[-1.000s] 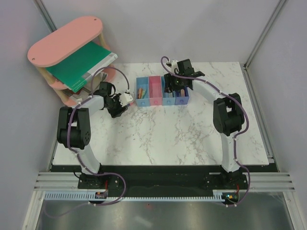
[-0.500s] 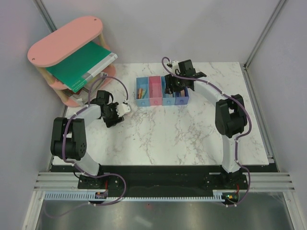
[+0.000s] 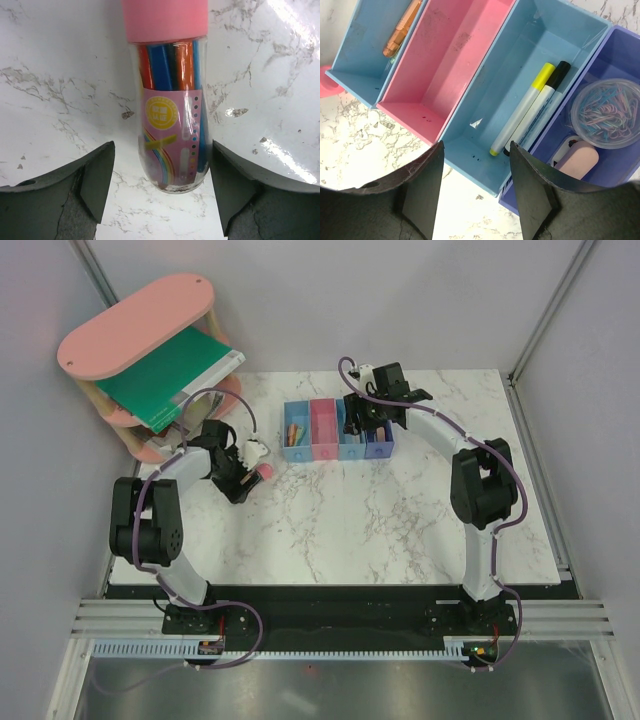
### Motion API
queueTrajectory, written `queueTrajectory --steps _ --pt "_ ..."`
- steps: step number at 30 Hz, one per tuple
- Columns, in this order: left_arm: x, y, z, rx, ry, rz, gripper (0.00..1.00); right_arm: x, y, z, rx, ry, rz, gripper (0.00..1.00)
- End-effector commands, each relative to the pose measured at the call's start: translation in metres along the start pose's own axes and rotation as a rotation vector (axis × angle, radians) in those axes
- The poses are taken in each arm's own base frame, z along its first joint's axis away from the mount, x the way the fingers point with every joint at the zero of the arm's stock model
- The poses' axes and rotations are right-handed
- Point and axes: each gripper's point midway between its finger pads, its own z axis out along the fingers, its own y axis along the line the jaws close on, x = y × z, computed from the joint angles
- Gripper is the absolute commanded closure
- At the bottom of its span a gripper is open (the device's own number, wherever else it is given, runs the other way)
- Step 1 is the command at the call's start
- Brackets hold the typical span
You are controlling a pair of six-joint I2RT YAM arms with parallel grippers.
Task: Sort the stationery into containers
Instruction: Pick up the stationery from the center of the board.
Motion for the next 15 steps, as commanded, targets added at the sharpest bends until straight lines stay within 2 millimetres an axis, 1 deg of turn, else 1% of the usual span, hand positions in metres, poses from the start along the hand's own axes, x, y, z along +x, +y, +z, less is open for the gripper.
queueTrajectory --steps 1,5,7,10,11,12,13,14,15 --pt "-0.013 -0.001 -0.010 0.001 -0.034 -0.182 0.18 -0.015 0.012 -0.015 -0.030 -0.043 -0.032 0.38" --pt "-0.015 -0.009 -0.013 0.014 -0.067 -0.241 0.19 -0.014 0.012 -0.015 -0.033 -0.041 -0.046 0.38" --pt "-0.010 -0.017 -0.007 0.025 -0.079 -0.252 0.20 -0.013 0.012 -0.016 -0.033 -0.041 -0.057 0.38" --pt "-0.005 -0.017 -0.005 -0.028 -0.110 -0.256 0.21 -0.009 0.011 -0.015 -0.033 -0.033 -0.053 0.38" --pt "0.002 -0.022 -0.001 -0.037 -0.107 -0.262 0.21 -0.009 0.010 -0.016 -0.034 -0.034 -0.054 0.38" --pt "0.000 -0.018 -0.006 -0.074 -0.127 -0.255 0.21 -0.007 0.011 -0.015 -0.035 -0.030 -0.055 0.38" --pt "-0.006 -0.010 -0.007 -0.114 -0.169 -0.252 0.21 -0.007 0.012 -0.015 -0.036 -0.029 -0.056 0.38" --pt "0.000 -0.014 -0.004 -0.122 -0.169 -0.254 0.21 -0.007 0.010 -0.016 -0.034 -0.029 -0.054 0.38" --pt "0.000 -0.014 -0.004 -0.135 -0.186 -0.253 0.22 -0.006 0.011 -0.016 -0.037 -0.029 -0.054 0.38"
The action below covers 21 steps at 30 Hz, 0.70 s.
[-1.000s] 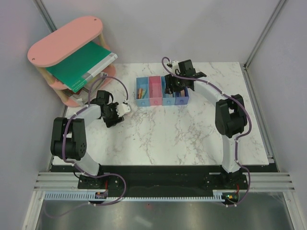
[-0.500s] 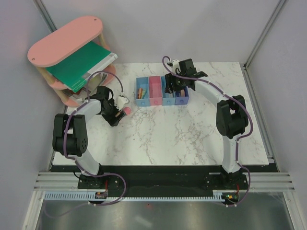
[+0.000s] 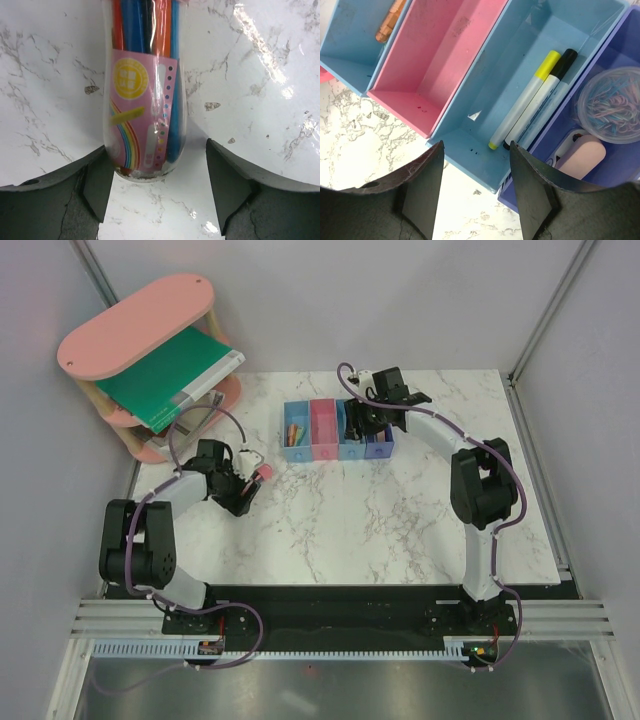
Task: Sort the stationery into containers
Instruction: Pick up the stationery from the center of the board.
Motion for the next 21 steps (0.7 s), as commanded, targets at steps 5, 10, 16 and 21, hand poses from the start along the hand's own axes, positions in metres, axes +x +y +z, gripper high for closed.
queueTrajectory --steps 5,10,16,21 --pt "-0.027 0.017 -0.006 -0.145 -0.210 -0.032 0.23 -0.017 0.013 -0.019 -0.035 -0.053 -0.031 0.38" --pt "-0.031 0.026 -0.008 -0.175 -0.230 -0.045 0.23 -0.015 0.013 -0.019 -0.037 -0.050 -0.026 0.38" --pt "-0.039 0.029 -0.012 -0.188 -0.267 -0.044 0.23 -0.018 0.014 -0.022 -0.037 -0.057 -0.024 0.38" --pt "-0.040 0.022 -0.007 -0.129 -0.252 -0.030 0.23 -0.020 0.015 -0.022 -0.041 -0.062 -0.022 0.38"
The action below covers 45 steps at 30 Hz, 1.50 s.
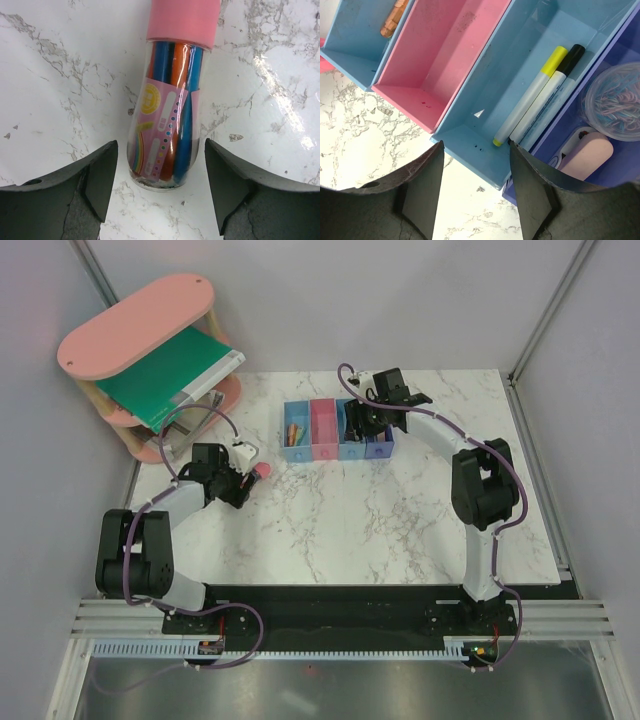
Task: Sort the stationery into containers
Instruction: Pick up the stationery from the center of the board.
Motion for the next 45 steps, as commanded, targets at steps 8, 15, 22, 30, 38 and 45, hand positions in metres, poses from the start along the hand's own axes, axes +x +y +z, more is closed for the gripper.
queueTrajectory --steps 8,15,22,30,38,45 --pt "-0.025 0.005 0.010 0.047 -0.032 -0.013 0.29 -0.028 0.014 -0.026 -0.022 -0.080 -0.029 0.38" --pt "-0.019 0.010 0.016 0.032 0.004 -0.030 0.43 -0.029 0.014 -0.031 -0.014 -0.088 -0.032 0.38" --pt "-0.009 0.005 0.013 0.041 0.027 -0.020 0.98 -0.034 0.020 -0.040 -0.032 -0.098 -0.053 0.36" --pt "-0.050 0.006 -0.034 0.014 -0.118 0.031 0.98 -0.029 0.066 -0.061 -0.286 -0.030 -0.105 0.21" --pt "-0.120 -0.005 -0.120 -0.023 -0.373 0.255 0.98 -0.032 0.121 -0.101 -0.595 -0.028 -0.111 0.06" --pt "-0.167 -0.056 -0.181 0.005 -0.572 0.514 0.98 -0.041 0.161 -0.137 -0.752 -0.070 -0.156 0.03"
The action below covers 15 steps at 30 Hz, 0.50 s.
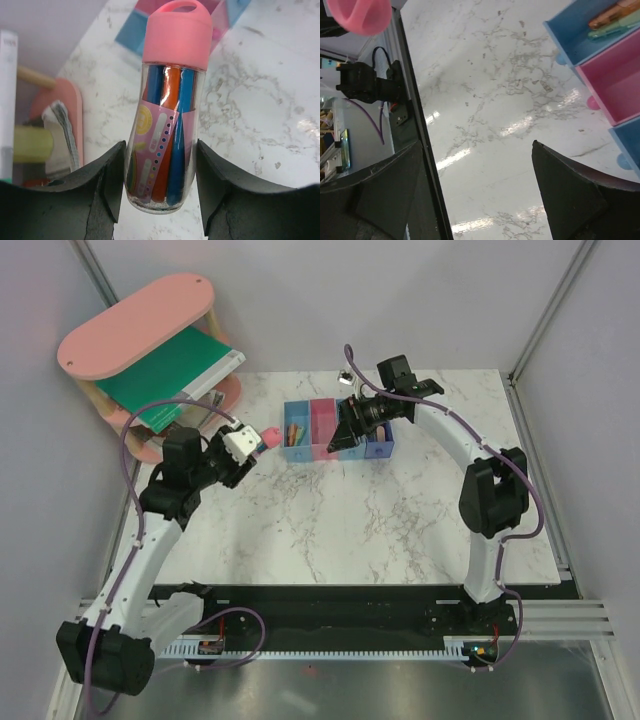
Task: Sort the stationery into containers
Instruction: Pick up the stationery from the center of the board, then place the stationery in the storage box.
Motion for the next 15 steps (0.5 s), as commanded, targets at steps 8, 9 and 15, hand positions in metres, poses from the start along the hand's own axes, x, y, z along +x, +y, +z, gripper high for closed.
queueTrajectory --steps 8,9,15 --pt "-0.081 -0.034 -0.004 0.102 -0.170 0.300 0.98 -0.040 0.118 -0.034 -0.283 -0.095 -0.198 0.02" --pt "-0.081 -0.033 -0.002 0.098 -0.162 0.301 0.98 -0.040 0.123 -0.038 -0.289 -0.099 -0.207 0.02" --pt "-0.087 -0.028 0.011 0.085 -0.162 0.332 0.98 -0.035 0.144 -0.046 -0.325 -0.103 -0.234 0.02"
